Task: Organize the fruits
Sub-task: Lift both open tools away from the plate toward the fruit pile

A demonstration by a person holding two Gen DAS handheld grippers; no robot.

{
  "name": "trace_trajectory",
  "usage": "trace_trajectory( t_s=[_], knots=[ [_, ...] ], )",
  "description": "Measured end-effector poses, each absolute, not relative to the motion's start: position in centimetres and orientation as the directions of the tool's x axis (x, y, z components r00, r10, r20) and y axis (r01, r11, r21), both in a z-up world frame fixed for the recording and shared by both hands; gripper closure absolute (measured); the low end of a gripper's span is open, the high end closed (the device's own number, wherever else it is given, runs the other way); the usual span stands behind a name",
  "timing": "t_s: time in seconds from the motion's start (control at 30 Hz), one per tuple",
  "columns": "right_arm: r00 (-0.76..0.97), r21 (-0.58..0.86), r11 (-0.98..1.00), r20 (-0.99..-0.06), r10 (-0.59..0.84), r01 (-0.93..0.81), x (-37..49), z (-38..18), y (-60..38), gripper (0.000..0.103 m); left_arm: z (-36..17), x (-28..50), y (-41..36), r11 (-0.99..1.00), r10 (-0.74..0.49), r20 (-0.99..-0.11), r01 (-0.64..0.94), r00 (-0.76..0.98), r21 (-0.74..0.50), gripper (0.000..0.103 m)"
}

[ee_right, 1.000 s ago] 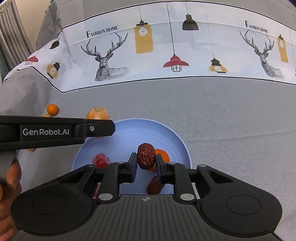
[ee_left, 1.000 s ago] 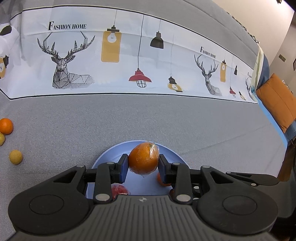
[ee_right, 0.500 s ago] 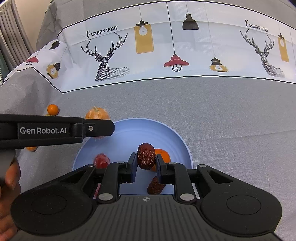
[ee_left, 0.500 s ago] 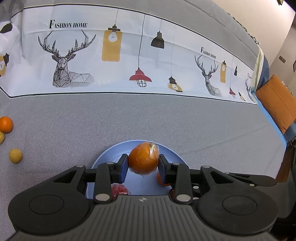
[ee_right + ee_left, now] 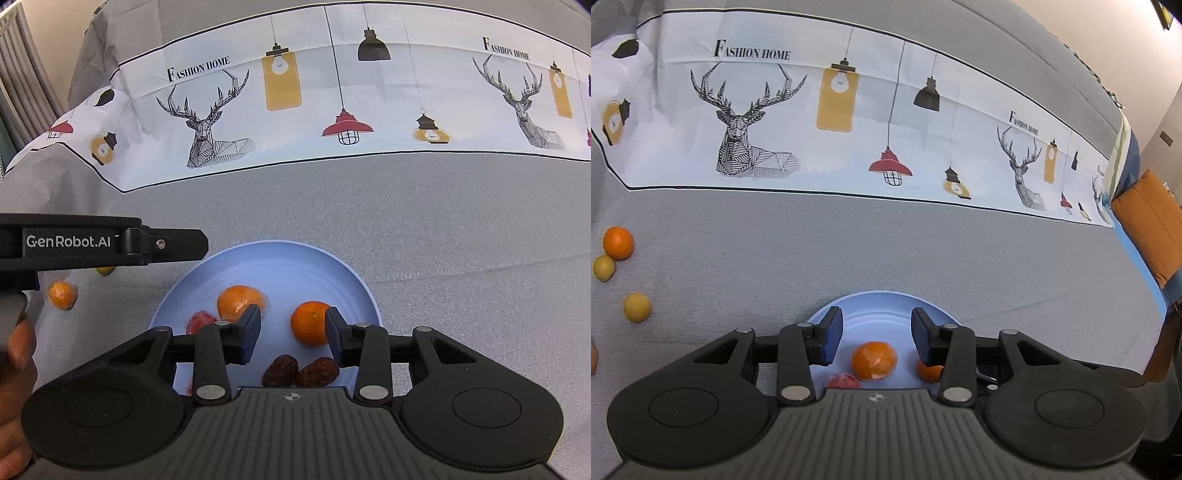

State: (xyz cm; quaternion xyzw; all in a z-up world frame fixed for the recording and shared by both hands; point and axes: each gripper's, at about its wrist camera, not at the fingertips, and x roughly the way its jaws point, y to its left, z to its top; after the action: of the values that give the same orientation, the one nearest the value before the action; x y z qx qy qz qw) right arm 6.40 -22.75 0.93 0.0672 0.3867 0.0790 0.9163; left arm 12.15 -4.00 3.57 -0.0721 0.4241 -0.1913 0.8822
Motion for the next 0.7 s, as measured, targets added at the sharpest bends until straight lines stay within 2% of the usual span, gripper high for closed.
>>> trace_trajectory(
  t_s=[0.27,0.43,0.5,0.57,0.63,0.7],
  knots=[
    [0.697,0.197,0.977,-0.689,0.198,-0.082,6.4,1.2,-22.2,0.063,4.1,11.9,-2.7,0.933,-0.359,-0.719,0.240,0.594,-0.268,0.060],
    [0.717,0.199,0.977,-0.671,0.189,-0.072,6.1,1.7,-21.5,0.063,4.5,11.8,-0.8,0.954,-0.299,-0.730,0.179,0.614,-0.241,0.077],
    [0.729,0.208,0.976,-0.659,0.187,-0.063,6.0,1.9,-21.3,0.062,4.6,11.8,0.1,0.965,-0.262,-0.741,0.142,0.618,-0.222,0.079],
    [0.740,0.221,0.974,-0.646,0.187,-0.052,6.0,2.1,-21.1,0.064,4.6,11.8,1.4,0.973,-0.222,-0.756,0.096,0.616,-0.208,0.079],
    [0.756,0.234,0.971,-0.627,0.190,-0.050,5.9,2.4,-20.7,0.072,4.5,11.8,2.8,0.981,-0.173,-0.771,0.042,0.612,-0.187,0.079],
    [0.770,0.243,0.968,-0.607,0.197,-0.055,5.8,2.7,-20.2,0.075,4.4,12.0,4.3,0.989,-0.100,-0.791,-0.025,0.603,-0.144,0.079]
  ],
)
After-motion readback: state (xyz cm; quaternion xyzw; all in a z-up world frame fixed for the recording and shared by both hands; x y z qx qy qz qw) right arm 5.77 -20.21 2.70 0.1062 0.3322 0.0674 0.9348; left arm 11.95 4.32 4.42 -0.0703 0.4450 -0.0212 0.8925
